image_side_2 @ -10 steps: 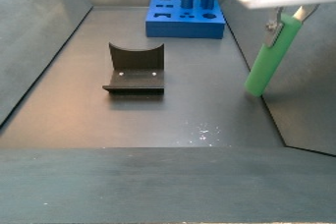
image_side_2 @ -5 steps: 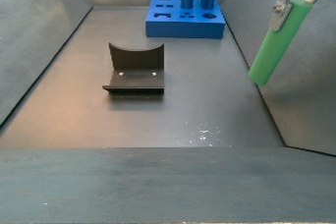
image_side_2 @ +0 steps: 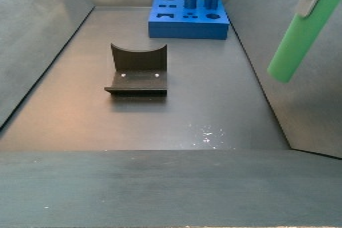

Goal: Pick up the oval object. Move up. Move to above the board. Insert the oval object.
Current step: Move to above the board.

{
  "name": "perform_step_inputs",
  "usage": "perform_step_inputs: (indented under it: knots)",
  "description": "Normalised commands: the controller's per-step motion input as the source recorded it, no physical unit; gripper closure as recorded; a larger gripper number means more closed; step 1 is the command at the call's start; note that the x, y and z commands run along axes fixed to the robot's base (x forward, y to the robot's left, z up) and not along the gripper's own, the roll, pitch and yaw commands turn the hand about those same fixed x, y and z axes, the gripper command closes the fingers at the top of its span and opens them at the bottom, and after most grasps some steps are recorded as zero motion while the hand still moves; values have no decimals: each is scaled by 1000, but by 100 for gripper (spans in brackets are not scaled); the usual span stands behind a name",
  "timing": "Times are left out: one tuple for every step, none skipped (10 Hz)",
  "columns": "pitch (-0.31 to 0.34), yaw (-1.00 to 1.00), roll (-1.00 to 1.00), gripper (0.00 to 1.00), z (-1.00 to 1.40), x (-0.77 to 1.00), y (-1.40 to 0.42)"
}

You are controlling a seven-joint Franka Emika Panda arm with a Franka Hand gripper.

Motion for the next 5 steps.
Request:
perform_step_inputs:
  knots:
    - [54, -28, 9, 100, 1000, -202, 203]
    - [51, -29, 7, 100, 1000, -227, 169]
    - [49, -30, 10, 100, 1000, -257, 147]
    - [45, -30, 14, 100, 1000, -282, 137]
    - [43, -30, 18, 100, 807, -301, 89]
